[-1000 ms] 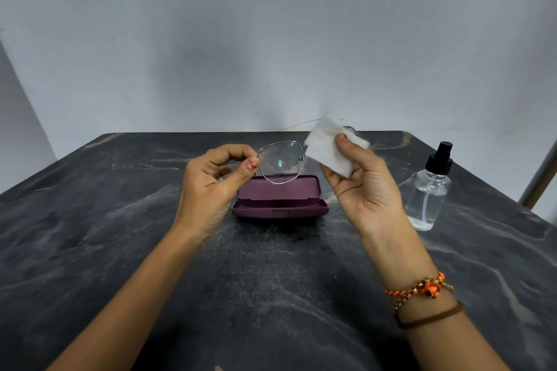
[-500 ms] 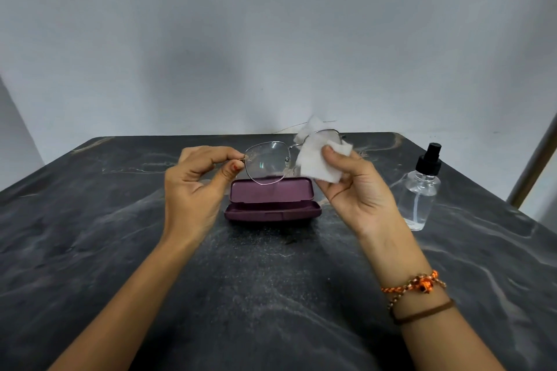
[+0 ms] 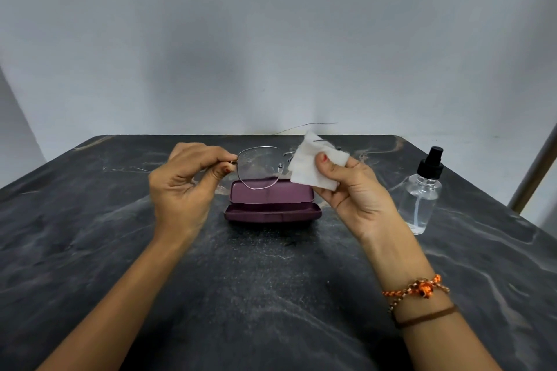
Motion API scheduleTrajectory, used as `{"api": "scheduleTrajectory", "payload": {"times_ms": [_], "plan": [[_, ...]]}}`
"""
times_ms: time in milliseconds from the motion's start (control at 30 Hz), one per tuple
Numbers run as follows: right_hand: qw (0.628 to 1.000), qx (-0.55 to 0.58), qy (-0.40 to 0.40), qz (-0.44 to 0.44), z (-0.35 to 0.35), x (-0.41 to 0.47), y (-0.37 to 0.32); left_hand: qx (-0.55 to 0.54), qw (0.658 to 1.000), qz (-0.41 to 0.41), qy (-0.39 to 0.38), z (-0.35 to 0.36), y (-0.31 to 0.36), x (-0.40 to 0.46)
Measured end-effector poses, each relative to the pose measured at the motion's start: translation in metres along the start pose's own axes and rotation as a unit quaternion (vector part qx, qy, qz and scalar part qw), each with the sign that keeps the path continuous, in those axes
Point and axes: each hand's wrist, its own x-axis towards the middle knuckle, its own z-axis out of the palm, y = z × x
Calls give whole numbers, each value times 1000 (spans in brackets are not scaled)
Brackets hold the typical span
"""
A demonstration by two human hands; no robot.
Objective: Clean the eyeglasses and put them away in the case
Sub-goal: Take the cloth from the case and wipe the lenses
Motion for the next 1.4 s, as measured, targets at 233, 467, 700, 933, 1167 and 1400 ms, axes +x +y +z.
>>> {"api": "scheduleTrajectory", "payload": {"times_ms": [233, 467, 700, 933, 1167, 1400], "plan": [[987, 161, -3, -8, 2, 2, 3, 8, 1000, 18, -22, 6, -2, -7], [996, 76, -40, -37, 5, 1, 8, -5, 1000, 3, 4, 5, -5, -7], [999, 15, 15, -41, 3, 2, 8, 7, 1000, 1, -2, 4, -5, -6], [990, 137, 7, -8, 4, 1, 11, -3, 1000, -22, -9, 8, -10, -10], [996, -69, 38, -29, 2, 4, 15, 20, 1000, -16, 1, 3, -14, -8], [996, 89, 31, -2, 2, 4, 14, 19, 1000, -12, 4, 6, -13, -8]]}}
